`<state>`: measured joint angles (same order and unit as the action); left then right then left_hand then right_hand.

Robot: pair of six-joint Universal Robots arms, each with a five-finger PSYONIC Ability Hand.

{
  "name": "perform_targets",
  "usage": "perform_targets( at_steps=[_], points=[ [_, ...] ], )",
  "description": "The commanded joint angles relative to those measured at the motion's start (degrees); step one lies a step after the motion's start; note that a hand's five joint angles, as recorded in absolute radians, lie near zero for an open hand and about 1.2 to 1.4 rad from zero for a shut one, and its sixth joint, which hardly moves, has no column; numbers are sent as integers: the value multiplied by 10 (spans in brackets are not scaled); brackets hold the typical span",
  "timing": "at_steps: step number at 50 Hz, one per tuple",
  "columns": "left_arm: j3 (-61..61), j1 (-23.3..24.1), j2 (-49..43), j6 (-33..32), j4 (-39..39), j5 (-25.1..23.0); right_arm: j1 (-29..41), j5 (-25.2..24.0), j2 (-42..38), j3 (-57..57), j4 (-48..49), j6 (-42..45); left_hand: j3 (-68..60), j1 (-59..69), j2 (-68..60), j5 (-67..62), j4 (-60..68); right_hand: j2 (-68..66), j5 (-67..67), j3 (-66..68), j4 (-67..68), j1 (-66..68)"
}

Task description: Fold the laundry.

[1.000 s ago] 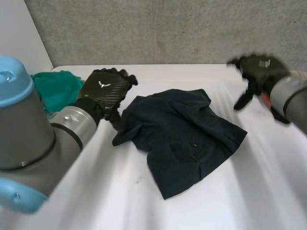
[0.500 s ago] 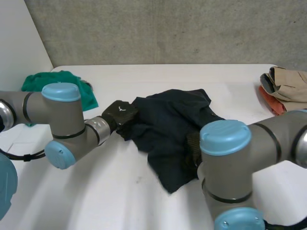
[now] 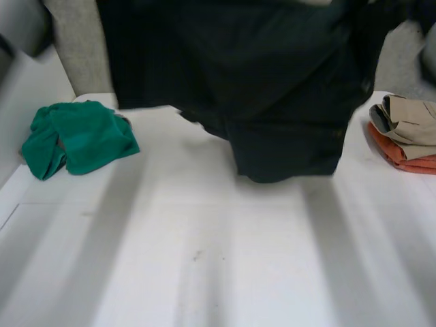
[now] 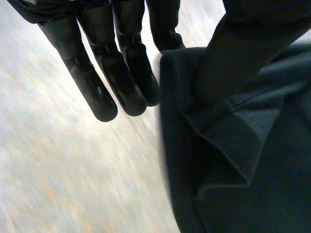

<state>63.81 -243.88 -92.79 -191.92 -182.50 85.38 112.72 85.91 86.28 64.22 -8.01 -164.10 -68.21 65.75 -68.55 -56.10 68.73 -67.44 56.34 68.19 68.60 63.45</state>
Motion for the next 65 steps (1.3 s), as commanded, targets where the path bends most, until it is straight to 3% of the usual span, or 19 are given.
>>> perform_targets(
  at_steps=[1, 7, 13, 17, 22, 25, 30, 31, 32, 33, 37, 42, 44, 49, 55, 58, 60, 65],
  points=[
    [-34, -8, 101, 67, -5, 6, -29, -22, 5, -130, -94, -35, -118, 143, -114, -139, 113, -126, 137, 118, 114, 165],
    [-45, -8, 51, 66, -5, 15, -34, -39, -55, -144, -100, -68, -118, 143, -114, -139, 113, -126, 137, 118, 114, 165],
    [-54, -10, -95, 59, -7, 15, -31, -38, -127, -144, -96, -75, -118, 143, -114, -139, 113, -126, 137, 118, 114, 165],
    [-78, -25, -210, 27, -15, 14, -27, -34, -216, -161, -68, -80, -118, 143, -114, -139, 113, -126, 137, 118, 114, 165],
    [-143, -49, -356, -57, -68, 18, -4, 6, -334, -192, 33, -76, -118, 143, -114, -139, 113, -126, 137, 118, 114, 165],
    [-195, -54, -418, -92, -119, 36, 11, 16, -382, -196, 147, -75, -118, 143, -114, -139, 113, -126, 137, 118, 114, 165],
    [-245, -57, -470, -88, -197, 27, 24, 18, -463, -211, 311, -70, -118, 143, -114, -139, 113, -126, 137, 118, 114, 165],
    [-249, -56, -471, -85, -208, 23, 29, 15, -485, -219, 350, -67, 38, -14, 42, 17, -44, 210, -199, -218, -222, -170],
    [-255, -56, -472, -76, -228, 15, 30, 15, -494, -224, 365, -64, 486, -462, 490, 465, -491, 430, -419, -438, -442, -390],
    [-257, -56, -472, -74, -235, 10, 31, 16, -501, -231, 374, -60, 582, -557, 586, 561, -587, 574, -563, -582, -586, -535],
    [-264, -49, -464, -65, -243, 14, 32, 39, -499, -242, 376, -45, 582, -557, 586, 561, -587, 574, -563, -582, -586, -535],
    [-218, -31, -423, -64, -237, 54, 28, 54, -402, -184, 303, -36, 582, -557, 586, 561, -587, 574, -563, -582, -586, -535],
    [-165, -26, -370, -64, -228, 73, 24, 41, -376, -162, 260, -32, 575, -550, 578, 554, -580, 574, -563, -582, -586, -535],
    [-20, -13, -261, -65, -185, 89, 3, -55, -294, -75, 98, 16, 546, -522, 550, 525, -552, 574, -563, -582, -586, -535],
    [171, 46, -129, -64, -59, 91, -44, -98, -220, 63, -32, 92, 407, -382, 410, 386, -412, 574, -563, -582, -586, -535],
    [268, 70, -86, -63, -2, 92, -55, -105, -210, 113, -60, 110, 333, -308, 336, 312, -338, 544, -533, -551, -555, -504],
    [324, 88, -70, -63, 19, 92, -57, -112, -208, 159, -71, 125, 313, -288, 316, 292, -318, 426, -415, -434, -438, -386],
    [399, 123, -71, -64, 27, 93, -56, -147, -210, 217, -56, 160, 307, -283, 311, 286, -313, 357, -346, -364, -368, -317]
  ],
)
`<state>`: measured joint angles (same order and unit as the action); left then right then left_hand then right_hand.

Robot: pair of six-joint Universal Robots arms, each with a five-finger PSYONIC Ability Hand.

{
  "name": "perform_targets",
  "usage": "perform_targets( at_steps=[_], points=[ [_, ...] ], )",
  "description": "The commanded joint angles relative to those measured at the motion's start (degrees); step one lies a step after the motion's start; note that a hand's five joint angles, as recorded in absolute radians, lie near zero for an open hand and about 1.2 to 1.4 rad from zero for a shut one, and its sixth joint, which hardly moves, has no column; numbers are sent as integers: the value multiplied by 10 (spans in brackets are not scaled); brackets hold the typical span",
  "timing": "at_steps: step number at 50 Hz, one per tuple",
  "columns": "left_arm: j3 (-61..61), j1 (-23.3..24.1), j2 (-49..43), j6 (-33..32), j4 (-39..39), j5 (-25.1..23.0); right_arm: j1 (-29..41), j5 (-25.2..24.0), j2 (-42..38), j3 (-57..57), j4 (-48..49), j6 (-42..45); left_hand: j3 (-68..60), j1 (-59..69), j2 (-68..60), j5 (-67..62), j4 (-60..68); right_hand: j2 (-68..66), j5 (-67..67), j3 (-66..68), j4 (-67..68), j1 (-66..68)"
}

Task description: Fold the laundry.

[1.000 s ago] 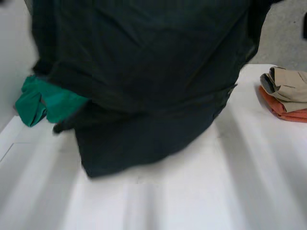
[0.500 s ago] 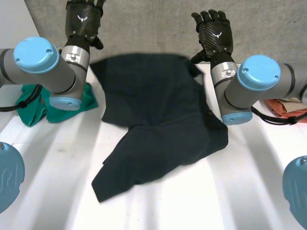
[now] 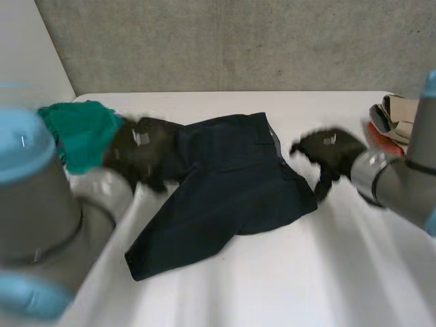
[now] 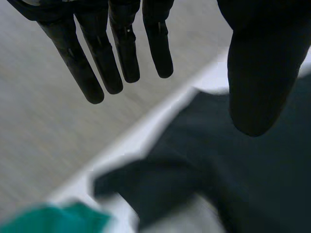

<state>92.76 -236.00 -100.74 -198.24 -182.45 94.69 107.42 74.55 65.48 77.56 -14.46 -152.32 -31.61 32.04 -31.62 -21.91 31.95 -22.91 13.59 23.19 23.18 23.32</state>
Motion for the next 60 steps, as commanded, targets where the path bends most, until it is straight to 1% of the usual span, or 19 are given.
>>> perform_targets(
  at_steps=[1, 6, 11, 13, 24, 26, 33, 34, 35, 36, 39, 43, 48, 50, 54, 55, 57, 59, 60],
  points=[
    [116, 45, 6, 0, 26, -1, -4, -50, -7, 95, 23, 54, -55, 51, -55, -52, 52, -107, 100, 104, 104, 103],
    [119, 41, -45, 0, 31, 1, -4, -84, -49, 102, 93, 56, -33, 29, -33, -30, 30, -126, 119, 123, 123, 122],
    [113, 9, -84, -6, 27, -1, 2, -84, -83, 92, 166, 56, 141, -146, 141, 144, -145, -94, 87, 91, 91, 90],
    [112, -2, -93, -6, 22, -2, 3, -84, -92, 86, 189, 56, 172, -176, 172, 175, -175, -62, 55, 59, 59, 58],
    [95, -15, -133, -8, -61, 11, 4, -77, -153, 43, 249, 54, 143, -148, 143, 146, -147, -120, 114, 118, 118, 116],
    [93, -16, -143, -8, -84, 21, 4, -73, -156, 38, 258, 54, 41, -46, 41, 44, -45, -137, 131, 135, 135, 133],
    [88, -24, -159, -13, -148, 35, 8, -68, -189, 11, 284, 55, -110, 106, -110, -108, 107, -263, 257, 261, 261, 259],
    [88, -24, -161, -16, -154, 34, 9, -67, -192, 8, 285, 55, -131, 126, -131, -128, 127, -324, 317, 321, 321, 319],
    [88, -24, -162, -19, -158, 35, 15, -64, -198, 1, 289, 57, -167, 163, -167, -165, 164, -499, 492, 496, 496, 495],
    [88, -24, -165, -28, -169, 34, 17, -61, -200, -1, 291, 58, -303, 298, -303, -300, 299, -570, 563, 567, 568, 566],
    [88, -24, -164, -43, -187, 34, 19, -47, -196, -7, 298, 57, -483, 479, -483, -480, 480, -571, 564, 568, 568, 567],
    [95, -27, -151, -63, -200, 36, 18, -34, -175, 11, 284, 62, -484, 480, -484, -481, 481, -571, 564, 568, 568, 567],
    [130, -29, -34, -77, -153, 31, 12, -37, -87, 65, 192, 90, -484, 480, -484, -481, 481, -571, 564, 568, 568, 567],
    [140, -27, 2, -80, -122, 30, 11, -41, -16, 93, 112, 126, -484, 480, -484, -481, 481, -571, 564, 568, 568, 567],
    [153, -11, 75, -80, 15, 23, -4, -30, 73, 137, -48, 206, -484, 480, -484, -481, 481, -571, 564, 568, 568, 567],
    [153, -1, 96, -80, 87, 9, -12, -27, 82, 148, -81, 227, -484, 480, -484, -481, 481, -571, 564, 568, 568, 567],
    [153, 11, 113, -80, 159, -8, -40, -11, 111, 180, -166, 294, -484, 480, -484, -481, 481, -571, 564, 568, 568, 567],
    [156, 23, 124, -79, 252, -30, -52, -5, 131, 198, -202, 330, -484, 480, -484, -481, 481, -571, 564, 568, 568, 567],
    [156, 25, 125, -80, 272, -35, -56, -4, 140, 204, -210, 344, -484, 480, -484, -481, 481, -571, 564, 568, 568, 567]
  ],
)
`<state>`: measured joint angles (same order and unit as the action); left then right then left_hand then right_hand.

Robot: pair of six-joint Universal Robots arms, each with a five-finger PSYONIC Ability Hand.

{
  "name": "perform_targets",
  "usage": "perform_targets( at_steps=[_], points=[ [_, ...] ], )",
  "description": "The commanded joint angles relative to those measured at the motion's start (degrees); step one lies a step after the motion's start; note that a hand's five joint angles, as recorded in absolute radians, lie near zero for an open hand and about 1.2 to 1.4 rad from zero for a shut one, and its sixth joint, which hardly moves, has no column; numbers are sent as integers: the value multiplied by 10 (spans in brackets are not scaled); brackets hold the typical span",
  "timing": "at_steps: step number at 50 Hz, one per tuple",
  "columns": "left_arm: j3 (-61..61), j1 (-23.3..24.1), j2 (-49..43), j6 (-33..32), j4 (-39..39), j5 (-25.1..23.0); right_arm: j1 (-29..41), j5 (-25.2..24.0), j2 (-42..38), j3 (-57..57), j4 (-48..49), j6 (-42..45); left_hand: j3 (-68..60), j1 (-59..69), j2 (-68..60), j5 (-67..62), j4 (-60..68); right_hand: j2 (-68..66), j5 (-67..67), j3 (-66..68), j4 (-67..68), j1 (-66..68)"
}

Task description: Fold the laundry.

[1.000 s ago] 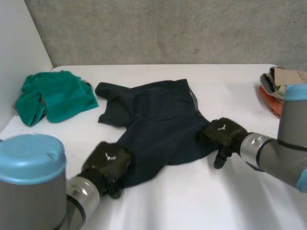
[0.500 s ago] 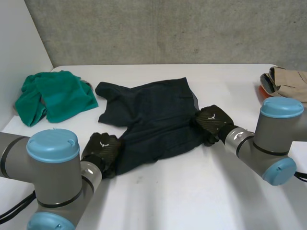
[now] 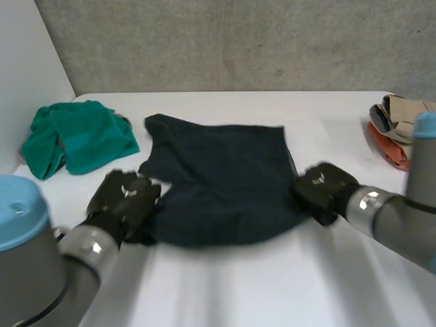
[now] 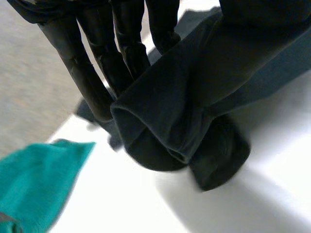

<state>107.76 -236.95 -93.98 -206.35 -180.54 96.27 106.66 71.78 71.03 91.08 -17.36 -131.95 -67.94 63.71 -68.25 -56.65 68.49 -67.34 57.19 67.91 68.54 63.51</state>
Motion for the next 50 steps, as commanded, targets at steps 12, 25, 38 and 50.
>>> perform_targets(
  at_steps=[12, 25, 38, 50],
  points=[
    [-20, 23, -22, -6, 47, -32, -51, 19, 60, 88, -82, 91, -121, 163, -117, -133, 115, -127, 128, 121, 115, 165],
    [-198, -25, -216, -93, -208, -33, -23, 46, -60, -59, 150, -74, -121, 163, -117, -133, 115, -127, 128, 121, 115, 165],
    [-585, -43, -525, -127, -238, -42, 13, 101, -313, -288, 383, -67, -121, 163, -117, -133, 115, 123, -122, -129, -135, -85],
    [-509, -5, -438, -116, -240, -66, 25, 164, -213, -241, 301, -143, 579, -537, 583, 567, -585, 573, -572, -579, -585, -535]
  ],
)
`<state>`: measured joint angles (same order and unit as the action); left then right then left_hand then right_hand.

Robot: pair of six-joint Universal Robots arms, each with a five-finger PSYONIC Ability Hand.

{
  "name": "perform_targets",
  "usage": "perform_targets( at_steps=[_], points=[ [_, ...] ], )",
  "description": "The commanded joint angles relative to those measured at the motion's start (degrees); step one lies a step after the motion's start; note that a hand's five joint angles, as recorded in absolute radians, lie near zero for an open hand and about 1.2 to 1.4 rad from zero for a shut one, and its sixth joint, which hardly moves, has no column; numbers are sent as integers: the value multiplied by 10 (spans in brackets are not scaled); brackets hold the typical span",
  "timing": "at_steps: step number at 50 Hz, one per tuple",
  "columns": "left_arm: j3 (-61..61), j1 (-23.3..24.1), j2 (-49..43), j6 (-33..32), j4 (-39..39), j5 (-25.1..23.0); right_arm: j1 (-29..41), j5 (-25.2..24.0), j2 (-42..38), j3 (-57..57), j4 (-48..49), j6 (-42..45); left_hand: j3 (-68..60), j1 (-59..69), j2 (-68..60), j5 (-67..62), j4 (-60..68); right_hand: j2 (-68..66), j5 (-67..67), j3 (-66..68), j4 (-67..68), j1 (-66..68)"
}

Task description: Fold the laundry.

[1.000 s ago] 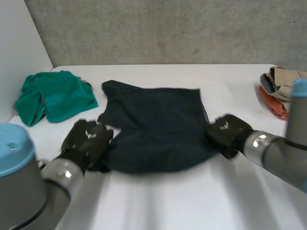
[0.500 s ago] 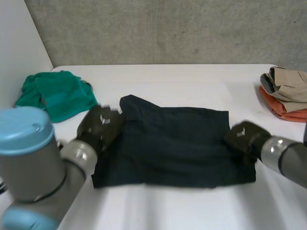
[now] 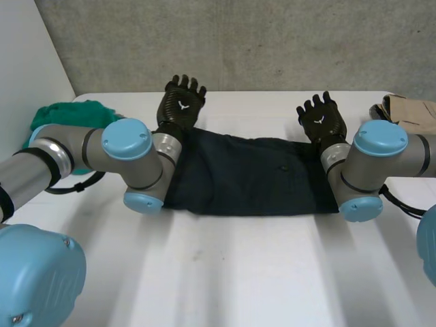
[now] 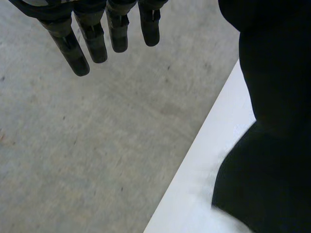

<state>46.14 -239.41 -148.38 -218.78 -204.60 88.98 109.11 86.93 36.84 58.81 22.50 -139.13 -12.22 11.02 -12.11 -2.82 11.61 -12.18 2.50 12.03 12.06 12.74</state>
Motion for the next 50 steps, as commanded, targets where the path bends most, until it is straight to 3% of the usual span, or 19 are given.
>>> perform_targets(
  at_steps=[1, 3, 7, 11, 22, 25, 26, 30, 34, 38, 41, 45, 49, 50],
  points=[
    [135, 20, 129, 11, -2, 6, -2, -10, 175, 106, -139, -108, 22, -10, 21, 28, -16, 22, -25, -20, -21, -27],
    [177, 21, 165, 18, -2, 6, -11, -60, 234, 137, -219, -156, 22, -10, 21, 28, -16, 22, -25, -20, -21, -27],
    [249, 23, 221, 45, 0, 8, -39, -119, 246, 164, -321, -202, 22, -10, 21, 28, -16, -5, 2, 7, 7, 0],
    [305, 23, 257, 82, -1, 6, -51, -140, 241, 187, -364, -224, 22, -10, 21, 28, -16, -53, 50, 54, 54, 47],
    [341, 22, 271, 137, -1, 5, -47, -63, 153, 189, -244, -214, 22, -10, 21, 28, -16, -139, 135, 140, 140, 133],
    [340, 22, 272, 154, 0, 5, -47, -37, 125, 177, -232, -200, 22, -10, 21, 28, -16, -501, 498, 502, 502, 495],
    [340, 22, 272, 158, 0, 5, -47, -31, 122, 176, -232, -196, 22, -10, 21, 28, -16, -676, 673, 678, 678, 671],
    [342, 24, 282, 171, 2, 6, -55, 7, 132, 197, -224, -181, 22, -10, 21, 28, -16, -678, 675, 680, 679, 673],
    [350, 22, 306, 172, 6, 8, -73, 10, 218, 247, -215, -159, 22, -10, 21, 28, -16, -678, 675, 680, 679, 673],
    [367, 20, 338, 172, 6, 4, -146, 7, 295, 282, -208, -19, 22, -10, 21, 28, -16, -678, 675, 680, 679, 673],
    [384, 18, 360, 176, 5, 3, -166, 5, 297, 278, -197, 48, 22, -10, 21, 28, -16, -678, 675, 680, 679, 673],
    [402, 15, 381, 186, 3, 6, -111, 2, 300, 268, -152, 94, 22, -10, 21, 28, -16, -678, 675, 680, 679, 673],
    [417, 10, 397, 199, 3, 7, -6, -25, 296, 259, -93, 97, 22, -10, 21, 28, -16, -678, 675, 680, 679, 673],
    [420, 8, 399, 201, 3, 7, 31, -50, 293, 266, -71, 103, 22, -10, 21, 28, -16, -678, 675, 680, 679, 673]
  ],
)
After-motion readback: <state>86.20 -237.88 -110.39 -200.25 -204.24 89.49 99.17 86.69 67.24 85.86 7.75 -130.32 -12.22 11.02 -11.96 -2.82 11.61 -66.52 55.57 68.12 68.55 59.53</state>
